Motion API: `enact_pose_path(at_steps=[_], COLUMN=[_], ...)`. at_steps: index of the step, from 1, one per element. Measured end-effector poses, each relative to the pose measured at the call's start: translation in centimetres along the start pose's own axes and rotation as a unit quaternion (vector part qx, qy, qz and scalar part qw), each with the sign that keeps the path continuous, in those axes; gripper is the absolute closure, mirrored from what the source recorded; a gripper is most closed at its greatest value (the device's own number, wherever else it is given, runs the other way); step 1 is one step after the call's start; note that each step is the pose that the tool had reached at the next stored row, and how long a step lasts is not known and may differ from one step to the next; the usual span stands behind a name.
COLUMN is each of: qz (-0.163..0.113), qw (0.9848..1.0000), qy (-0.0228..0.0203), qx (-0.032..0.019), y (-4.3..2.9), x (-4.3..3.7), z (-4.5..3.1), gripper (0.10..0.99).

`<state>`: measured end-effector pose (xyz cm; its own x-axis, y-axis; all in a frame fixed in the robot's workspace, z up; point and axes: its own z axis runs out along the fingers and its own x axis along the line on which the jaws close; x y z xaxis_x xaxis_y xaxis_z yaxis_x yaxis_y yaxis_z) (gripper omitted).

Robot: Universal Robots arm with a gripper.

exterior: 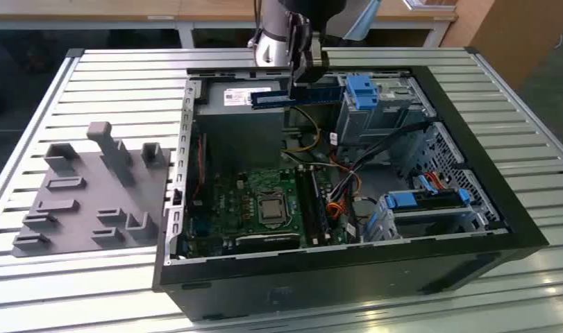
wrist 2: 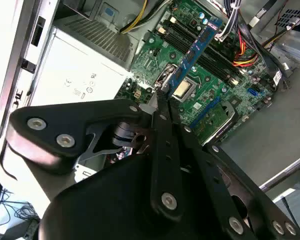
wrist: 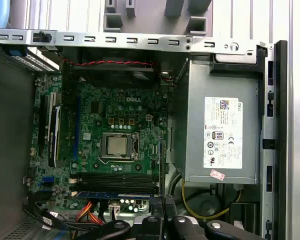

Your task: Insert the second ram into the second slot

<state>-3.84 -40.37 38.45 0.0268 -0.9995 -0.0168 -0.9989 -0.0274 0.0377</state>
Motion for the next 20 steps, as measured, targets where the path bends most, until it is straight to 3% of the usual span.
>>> enact_pose_path(at_steps=[20], qz=[0.000], qw=[1.0000], qy=[0.0000], qx=[0.0000], y=[0.02], x=[0.56], z=[-0.01], gripper=[0.953])
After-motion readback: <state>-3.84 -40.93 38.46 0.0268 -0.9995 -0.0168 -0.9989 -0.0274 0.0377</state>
